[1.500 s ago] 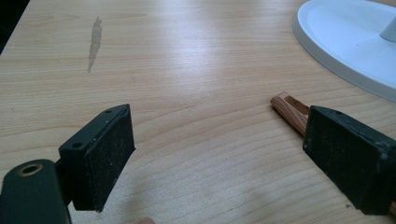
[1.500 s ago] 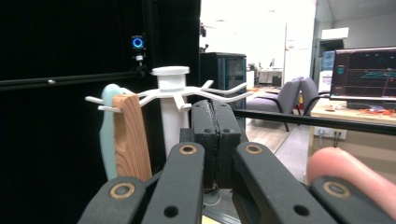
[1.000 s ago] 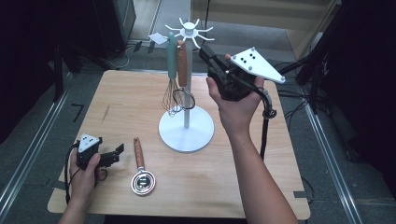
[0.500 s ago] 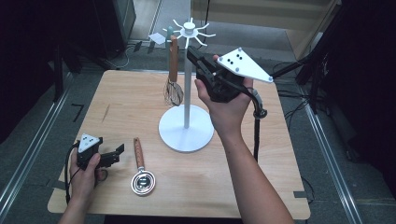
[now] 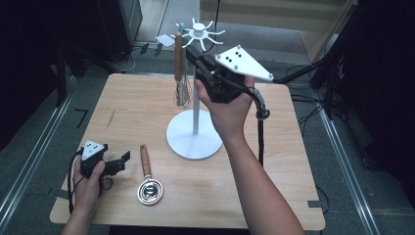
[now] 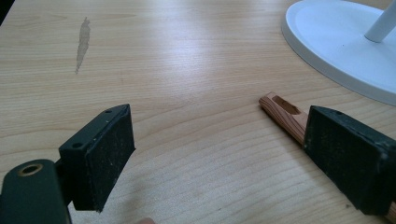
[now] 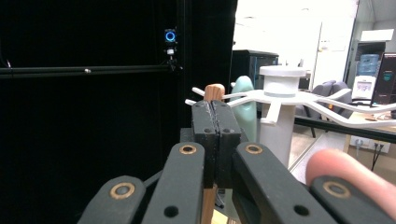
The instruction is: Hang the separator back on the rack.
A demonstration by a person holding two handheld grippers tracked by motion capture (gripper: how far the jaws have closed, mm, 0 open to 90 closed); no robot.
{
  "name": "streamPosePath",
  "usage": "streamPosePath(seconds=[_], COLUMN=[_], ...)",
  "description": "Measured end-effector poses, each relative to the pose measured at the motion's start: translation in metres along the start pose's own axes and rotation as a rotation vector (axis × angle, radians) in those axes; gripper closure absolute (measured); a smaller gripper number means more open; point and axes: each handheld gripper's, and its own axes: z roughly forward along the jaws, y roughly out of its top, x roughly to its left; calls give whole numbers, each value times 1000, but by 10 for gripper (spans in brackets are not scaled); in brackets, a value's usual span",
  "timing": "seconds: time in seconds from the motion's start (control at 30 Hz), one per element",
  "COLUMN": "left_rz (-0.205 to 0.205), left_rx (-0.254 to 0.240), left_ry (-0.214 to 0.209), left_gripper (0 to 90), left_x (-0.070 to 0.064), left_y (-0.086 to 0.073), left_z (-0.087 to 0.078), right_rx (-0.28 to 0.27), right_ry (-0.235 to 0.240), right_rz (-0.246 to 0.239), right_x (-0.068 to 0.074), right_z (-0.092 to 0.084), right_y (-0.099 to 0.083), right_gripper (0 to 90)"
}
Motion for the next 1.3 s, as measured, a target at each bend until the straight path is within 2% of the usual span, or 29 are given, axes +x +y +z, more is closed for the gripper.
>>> streamPosePath(seconds=[0.83,1.1,1.3], left_rz=[-4,-10,-15], left_rx=[1,-1,3], left_ry=[-12,-20,-25], left_gripper=[98,98,98], left_x=[-1,-2,-3], left_y=[0,0,1], left_z=[-1,-1,0], right_rx=[19,21,33], right_ry=[-10,-10,-15], right_rz=[-1,-26,-22], right_x=[2,1,-3], right_z=[18,10,-2], right_y=[-3,-5,-11], right_gripper=[900,900,900])
